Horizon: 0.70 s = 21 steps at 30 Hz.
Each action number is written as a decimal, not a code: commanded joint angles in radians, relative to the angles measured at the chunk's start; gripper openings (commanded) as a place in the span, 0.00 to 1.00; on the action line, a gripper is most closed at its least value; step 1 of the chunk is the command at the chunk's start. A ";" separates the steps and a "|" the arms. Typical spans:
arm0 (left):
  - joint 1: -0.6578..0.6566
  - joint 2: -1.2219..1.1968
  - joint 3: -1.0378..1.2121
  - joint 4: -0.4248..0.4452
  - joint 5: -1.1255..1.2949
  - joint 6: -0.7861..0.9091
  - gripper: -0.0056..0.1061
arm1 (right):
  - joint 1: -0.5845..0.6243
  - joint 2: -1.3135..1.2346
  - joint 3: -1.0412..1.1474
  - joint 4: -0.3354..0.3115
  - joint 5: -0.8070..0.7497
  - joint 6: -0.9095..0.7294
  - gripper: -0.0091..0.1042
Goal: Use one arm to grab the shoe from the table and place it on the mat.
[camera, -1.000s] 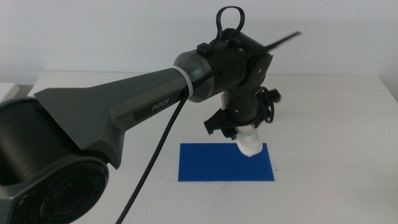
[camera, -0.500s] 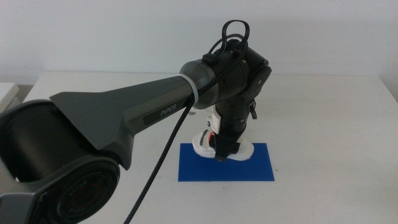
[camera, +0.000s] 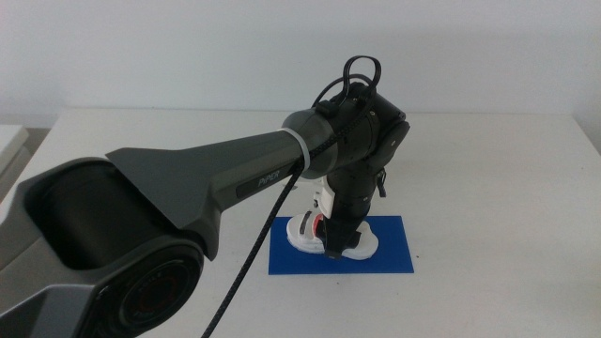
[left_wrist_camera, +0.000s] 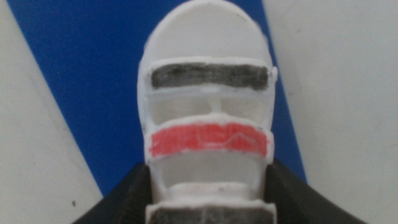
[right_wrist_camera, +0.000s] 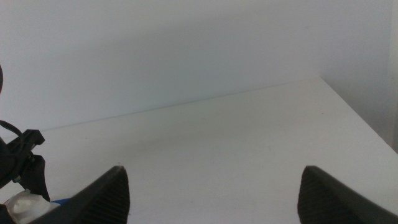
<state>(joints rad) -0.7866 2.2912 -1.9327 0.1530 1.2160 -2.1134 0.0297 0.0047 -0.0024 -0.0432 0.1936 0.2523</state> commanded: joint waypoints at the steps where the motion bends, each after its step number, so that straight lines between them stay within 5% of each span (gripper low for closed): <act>1: -0.001 0.011 -0.001 -0.018 0.005 -0.014 0.06 | 0.000 -0.005 0.002 -0.004 -0.007 -0.005 0.78; 8: -0.001 0.016 -0.001 -0.052 0.001 -0.014 0.32 | 0.000 -0.005 0.002 -0.004 -0.007 -0.005 0.78; 15: -0.001 0.004 -0.009 -0.053 0.005 -0.014 0.89 | 0.000 -0.005 0.002 -0.004 -0.007 -0.005 0.78; 21: -0.001 -0.150 -0.018 -0.033 0.005 0.029 0.89 | 0.000 -0.005 0.002 -0.004 -0.007 -0.005 0.78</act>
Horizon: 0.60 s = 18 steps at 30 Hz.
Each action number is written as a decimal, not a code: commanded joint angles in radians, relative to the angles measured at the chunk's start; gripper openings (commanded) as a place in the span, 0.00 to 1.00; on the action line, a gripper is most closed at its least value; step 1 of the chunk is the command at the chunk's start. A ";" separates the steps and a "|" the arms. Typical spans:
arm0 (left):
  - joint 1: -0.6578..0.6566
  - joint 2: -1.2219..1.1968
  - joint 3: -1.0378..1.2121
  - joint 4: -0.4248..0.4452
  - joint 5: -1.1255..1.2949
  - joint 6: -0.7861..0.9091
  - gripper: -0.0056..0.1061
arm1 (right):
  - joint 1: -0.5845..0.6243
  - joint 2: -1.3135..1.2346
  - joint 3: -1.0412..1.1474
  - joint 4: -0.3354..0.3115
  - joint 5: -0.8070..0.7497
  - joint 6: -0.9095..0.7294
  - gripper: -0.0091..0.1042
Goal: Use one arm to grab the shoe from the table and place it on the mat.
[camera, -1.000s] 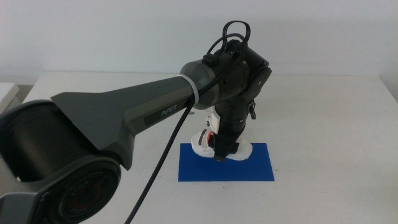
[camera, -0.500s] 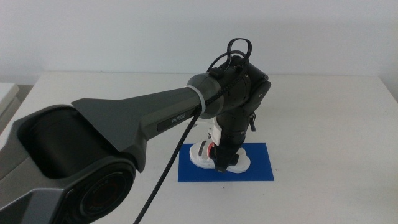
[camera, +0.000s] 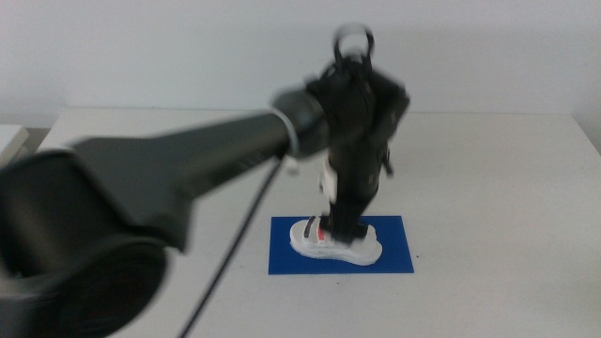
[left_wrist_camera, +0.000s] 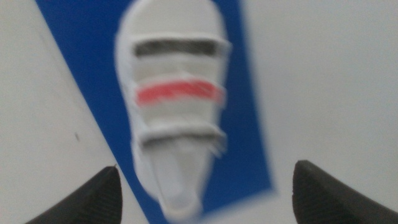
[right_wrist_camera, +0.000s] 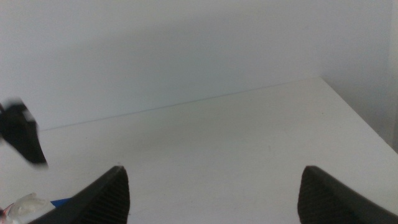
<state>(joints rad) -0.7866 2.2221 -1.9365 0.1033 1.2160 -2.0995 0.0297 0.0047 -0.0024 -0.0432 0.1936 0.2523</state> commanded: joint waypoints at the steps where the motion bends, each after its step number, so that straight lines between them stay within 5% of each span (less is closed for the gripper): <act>1: -0.001 -0.113 -0.014 0.023 0.005 0.027 0.89 | 0.000 -0.005 0.002 -0.004 -0.007 -0.005 0.78; 5: -0.001 -0.310 -0.014 0.100 0.005 0.301 0.89 | 0.000 -0.005 0.002 -0.004 -0.007 -0.005 0.78; 10: -0.001 -0.518 -0.014 0.317 0.005 1.020 0.89 | 0.000 -0.005 0.002 -0.004 -0.007 -0.005 0.78; 13: -0.001 -0.594 0.029 0.334 0.005 1.493 0.89 | 0.000 -0.005 0.002 -0.004 -0.007 -0.005 0.78; 18: -0.001 -0.767 0.327 0.474 0.005 1.536 0.89 | 0.000 -0.005 0.002 -0.004 -0.007 -0.005 0.78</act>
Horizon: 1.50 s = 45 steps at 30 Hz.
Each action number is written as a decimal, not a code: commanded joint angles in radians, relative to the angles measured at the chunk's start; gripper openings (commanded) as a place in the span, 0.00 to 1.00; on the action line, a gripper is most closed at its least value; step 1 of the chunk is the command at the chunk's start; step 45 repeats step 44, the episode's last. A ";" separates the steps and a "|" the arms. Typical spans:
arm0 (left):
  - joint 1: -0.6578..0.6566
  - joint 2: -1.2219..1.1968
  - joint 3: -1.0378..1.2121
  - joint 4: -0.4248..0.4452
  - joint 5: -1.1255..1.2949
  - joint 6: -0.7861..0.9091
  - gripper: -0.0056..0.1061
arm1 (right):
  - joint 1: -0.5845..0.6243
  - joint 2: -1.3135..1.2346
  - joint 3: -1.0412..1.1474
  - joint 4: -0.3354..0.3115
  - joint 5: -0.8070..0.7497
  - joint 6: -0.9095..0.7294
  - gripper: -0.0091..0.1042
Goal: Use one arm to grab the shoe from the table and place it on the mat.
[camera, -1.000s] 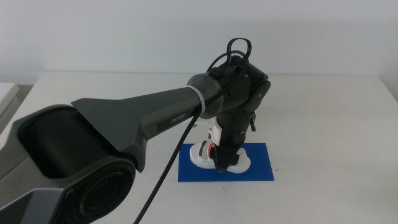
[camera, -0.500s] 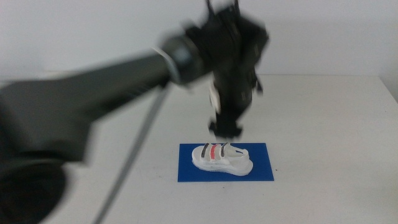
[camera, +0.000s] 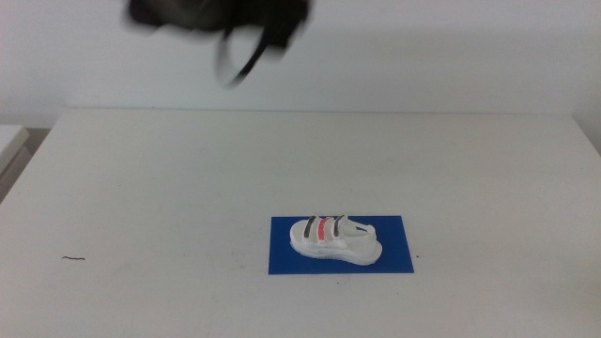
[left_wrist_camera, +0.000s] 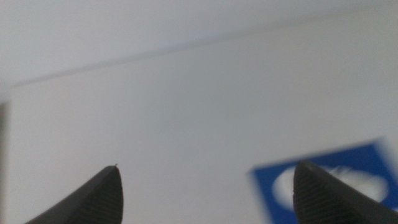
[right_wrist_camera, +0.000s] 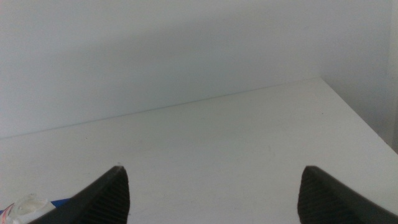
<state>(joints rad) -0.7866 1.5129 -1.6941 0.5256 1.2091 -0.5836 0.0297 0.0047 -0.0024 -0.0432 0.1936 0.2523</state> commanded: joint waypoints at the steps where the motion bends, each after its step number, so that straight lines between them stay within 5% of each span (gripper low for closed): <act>1: -0.001 -0.122 0.178 0.074 0.012 -0.007 0.89 | 0.000 -0.005 0.002 -0.004 -0.007 -0.005 0.78; 12: 0.027 -0.920 1.008 0.153 -0.536 -0.207 0.89 | 0.000 -0.005 0.002 -0.004 -0.007 -0.005 0.78; 15: 0.087 -1.069 1.155 0.037 -0.662 -0.054 0.89 | 0.000 -0.005 0.002 -0.004 -0.010 -0.005 0.78; 20: 0.293 -1.238 1.370 -0.342 -1.012 0.499 0.89 | 0.000 -0.005 0.002 -0.004 -0.010 -0.005 0.78; 28: 0.609 -1.330 1.634 -0.557 -1.310 0.593 0.89 | 0.000 -0.005 0.002 -0.004 -0.008 -0.005 0.78; 45: 0.711 -1.513 1.694 -0.560 -1.124 0.584 0.89 | 0.000 -0.005 0.002 -0.004 -0.008 -0.005 0.78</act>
